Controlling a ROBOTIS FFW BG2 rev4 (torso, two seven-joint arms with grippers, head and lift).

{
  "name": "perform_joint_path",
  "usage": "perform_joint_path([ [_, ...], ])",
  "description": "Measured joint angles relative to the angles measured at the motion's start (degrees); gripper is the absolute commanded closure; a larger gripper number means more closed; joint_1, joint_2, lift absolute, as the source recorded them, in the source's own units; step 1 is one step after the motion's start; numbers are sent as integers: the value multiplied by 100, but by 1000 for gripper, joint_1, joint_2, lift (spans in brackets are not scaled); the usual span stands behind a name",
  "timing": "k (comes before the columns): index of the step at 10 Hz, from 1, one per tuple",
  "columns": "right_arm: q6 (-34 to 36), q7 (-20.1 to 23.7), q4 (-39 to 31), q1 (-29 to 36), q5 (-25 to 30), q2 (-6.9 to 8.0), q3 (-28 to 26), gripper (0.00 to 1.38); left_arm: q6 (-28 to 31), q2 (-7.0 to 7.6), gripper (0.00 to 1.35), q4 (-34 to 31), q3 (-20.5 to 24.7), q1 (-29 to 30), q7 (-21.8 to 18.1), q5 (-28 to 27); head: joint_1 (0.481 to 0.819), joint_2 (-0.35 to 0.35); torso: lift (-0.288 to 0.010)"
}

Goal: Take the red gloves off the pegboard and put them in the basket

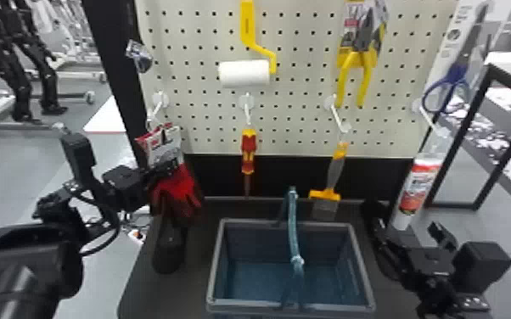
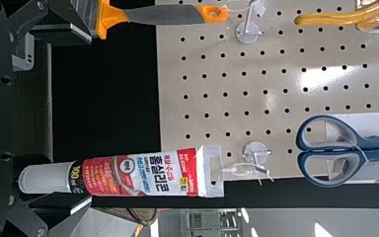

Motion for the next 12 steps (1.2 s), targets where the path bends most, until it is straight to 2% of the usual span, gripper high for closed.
perform_joint_path([
  [8,25,0,-12,16,-7,-9,0,167,-71,-22,1217,-5,5,25,18,36,549,0,-100],
  [12,33,4,-12,17,-15,-9,0,167,-18,-139,1217,-294,-138,160,163,230,549,0,-100],
])
